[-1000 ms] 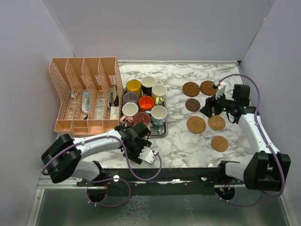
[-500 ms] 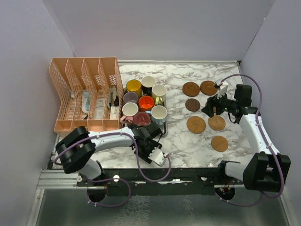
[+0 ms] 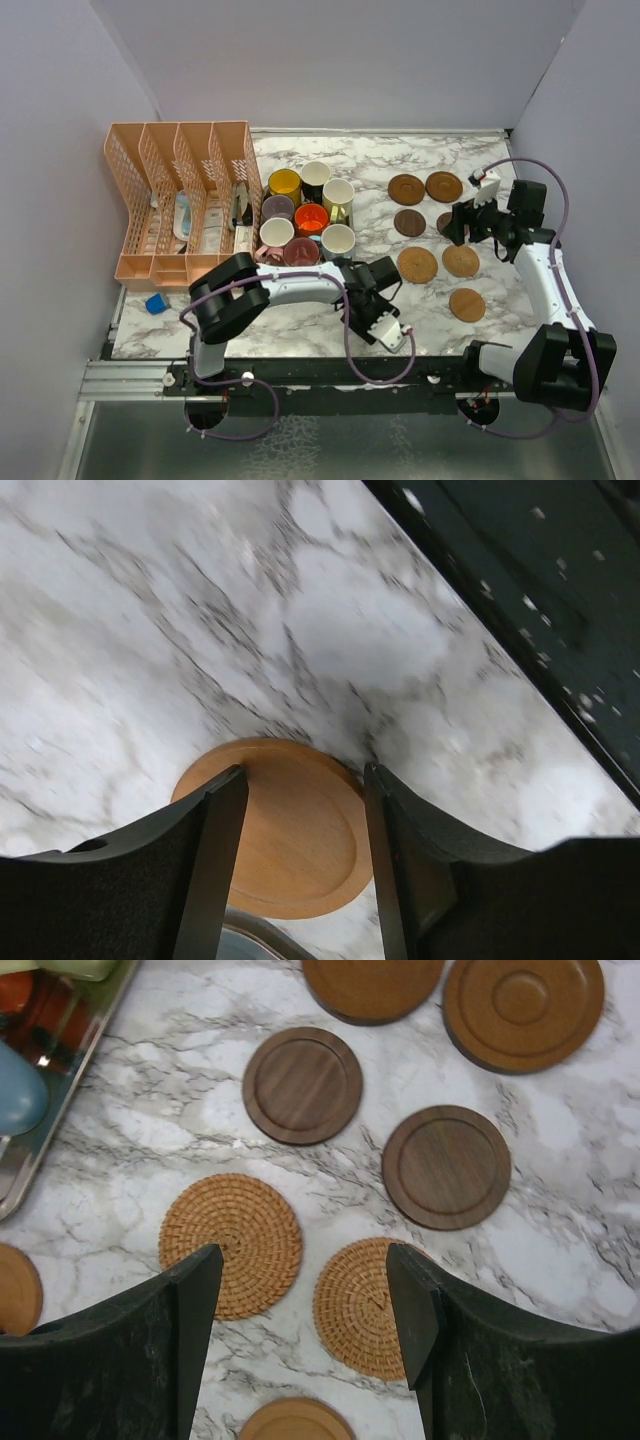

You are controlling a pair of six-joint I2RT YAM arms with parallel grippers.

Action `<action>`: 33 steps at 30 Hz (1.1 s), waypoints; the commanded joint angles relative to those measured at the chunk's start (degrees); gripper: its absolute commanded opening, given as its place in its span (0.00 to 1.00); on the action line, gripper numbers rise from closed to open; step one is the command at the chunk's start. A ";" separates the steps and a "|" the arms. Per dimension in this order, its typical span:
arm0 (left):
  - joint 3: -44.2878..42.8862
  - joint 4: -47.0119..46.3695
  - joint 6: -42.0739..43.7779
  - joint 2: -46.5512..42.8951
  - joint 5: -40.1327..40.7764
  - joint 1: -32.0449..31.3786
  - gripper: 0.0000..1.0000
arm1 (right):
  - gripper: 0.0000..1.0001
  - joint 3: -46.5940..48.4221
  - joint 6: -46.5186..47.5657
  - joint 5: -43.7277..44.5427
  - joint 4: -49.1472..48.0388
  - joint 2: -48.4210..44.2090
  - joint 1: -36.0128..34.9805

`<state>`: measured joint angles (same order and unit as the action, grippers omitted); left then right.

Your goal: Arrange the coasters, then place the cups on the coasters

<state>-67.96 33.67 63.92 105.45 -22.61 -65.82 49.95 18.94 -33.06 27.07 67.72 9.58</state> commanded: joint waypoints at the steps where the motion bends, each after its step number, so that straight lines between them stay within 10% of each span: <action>1: -7.00 0.34 1.38 9.42 -2.96 -1.74 0.53 | 0.67 0.76 -2.70 6.67 -1.51 0.65 2.12; 17: -36.02 8.56 -1.91 24.68 -8.47 -4.29 0.49 | 0.67 0.68 -2.35 7.50 -1.27 0.92 2.90; 33: -11.99 9.85 -11.27 -9.76 -11.86 10.16 0.81 | 0.63 1.74 26.67 -15.79 19.30 3.78 -1.83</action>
<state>-84.40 41.65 56.97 104.16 -30.44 -61.45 51.18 32.05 -40.84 36.84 68.95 11.46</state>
